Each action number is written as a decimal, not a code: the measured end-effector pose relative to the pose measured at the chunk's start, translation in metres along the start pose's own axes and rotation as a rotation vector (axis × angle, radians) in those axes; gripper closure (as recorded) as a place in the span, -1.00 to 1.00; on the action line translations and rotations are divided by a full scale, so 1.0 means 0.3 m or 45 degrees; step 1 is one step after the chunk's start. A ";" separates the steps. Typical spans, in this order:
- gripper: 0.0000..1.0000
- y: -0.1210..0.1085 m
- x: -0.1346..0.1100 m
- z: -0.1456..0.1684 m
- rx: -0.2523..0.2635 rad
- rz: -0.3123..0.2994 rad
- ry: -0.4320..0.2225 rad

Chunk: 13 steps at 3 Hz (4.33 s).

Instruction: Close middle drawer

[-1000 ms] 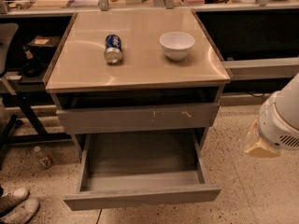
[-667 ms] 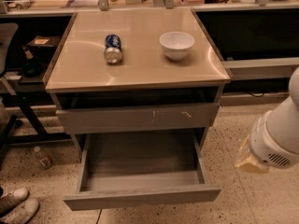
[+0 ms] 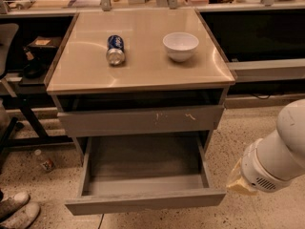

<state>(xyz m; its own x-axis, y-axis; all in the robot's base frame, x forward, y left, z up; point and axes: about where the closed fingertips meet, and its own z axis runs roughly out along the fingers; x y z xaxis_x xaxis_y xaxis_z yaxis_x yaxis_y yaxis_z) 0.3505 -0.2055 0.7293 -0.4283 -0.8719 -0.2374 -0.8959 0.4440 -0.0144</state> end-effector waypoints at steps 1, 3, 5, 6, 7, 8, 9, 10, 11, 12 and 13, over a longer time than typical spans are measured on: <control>1.00 0.000 0.000 0.000 0.000 0.000 0.000; 1.00 0.050 0.032 0.302 -0.082 0.090 -0.061; 1.00 0.079 0.033 0.604 -0.222 0.120 -0.112; 1.00 0.079 0.033 0.604 -0.222 0.120 -0.112; 1.00 0.093 0.049 0.697 -0.245 0.177 -0.165; 1.00 0.073 0.036 0.828 -0.267 0.236 -0.247; 1.00 0.037 0.020 0.917 -0.273 0.276 -0.294; 1.00 0.009 0.005 0.975 -0.278 0.291 -0.320; 1.00 -0.019 -0.012 1.032 -0.293 0.286 -0.333; 0.99 -0.045 -0.032 1.074 -0.303 0.261 -0.327; 0.56 -0.045 -0.032 1.074 -0.303 0.261 -0.327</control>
Offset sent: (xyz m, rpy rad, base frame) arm -0.0167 0.0167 -0.1147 0.1042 0.0719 -0.0940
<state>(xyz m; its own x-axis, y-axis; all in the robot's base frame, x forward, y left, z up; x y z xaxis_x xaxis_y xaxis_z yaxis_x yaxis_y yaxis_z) 0.4049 -0.1366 0.4189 -0.5843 -0.6769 -0.4476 -0.8103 0.5168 0.2762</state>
